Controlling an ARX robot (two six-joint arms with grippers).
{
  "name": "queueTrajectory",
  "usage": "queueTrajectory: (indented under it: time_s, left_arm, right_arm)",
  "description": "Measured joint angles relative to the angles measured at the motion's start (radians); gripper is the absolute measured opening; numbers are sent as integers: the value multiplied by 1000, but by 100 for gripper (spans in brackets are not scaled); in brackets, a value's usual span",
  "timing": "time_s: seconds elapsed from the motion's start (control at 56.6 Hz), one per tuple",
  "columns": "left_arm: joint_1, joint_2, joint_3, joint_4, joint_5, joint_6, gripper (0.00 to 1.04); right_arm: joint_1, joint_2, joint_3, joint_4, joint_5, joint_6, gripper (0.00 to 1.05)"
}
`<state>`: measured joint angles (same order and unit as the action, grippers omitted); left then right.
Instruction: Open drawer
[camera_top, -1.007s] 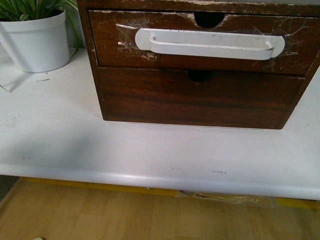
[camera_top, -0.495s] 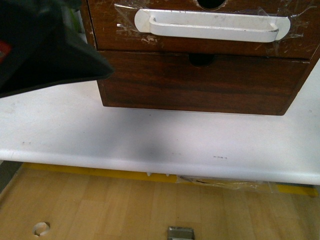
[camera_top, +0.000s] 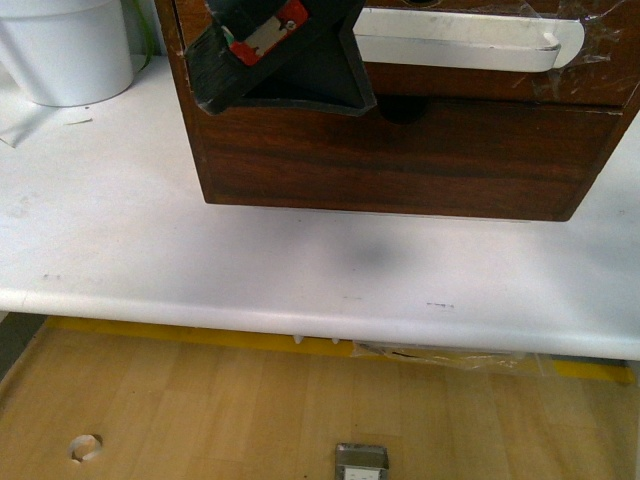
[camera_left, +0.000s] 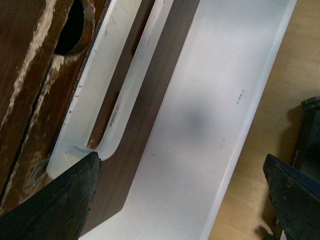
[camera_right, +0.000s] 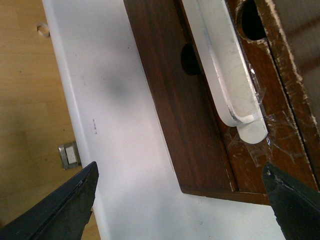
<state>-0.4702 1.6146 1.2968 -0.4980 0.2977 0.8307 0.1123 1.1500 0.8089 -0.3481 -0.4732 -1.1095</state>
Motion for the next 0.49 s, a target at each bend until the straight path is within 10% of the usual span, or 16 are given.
queueTrajectory:
  time_s: [0.495]
  left_arm:
    - [-35,115,128,-53,31,29,99]
  right_arm:
    - [2,56,18,29,38,-11,96]
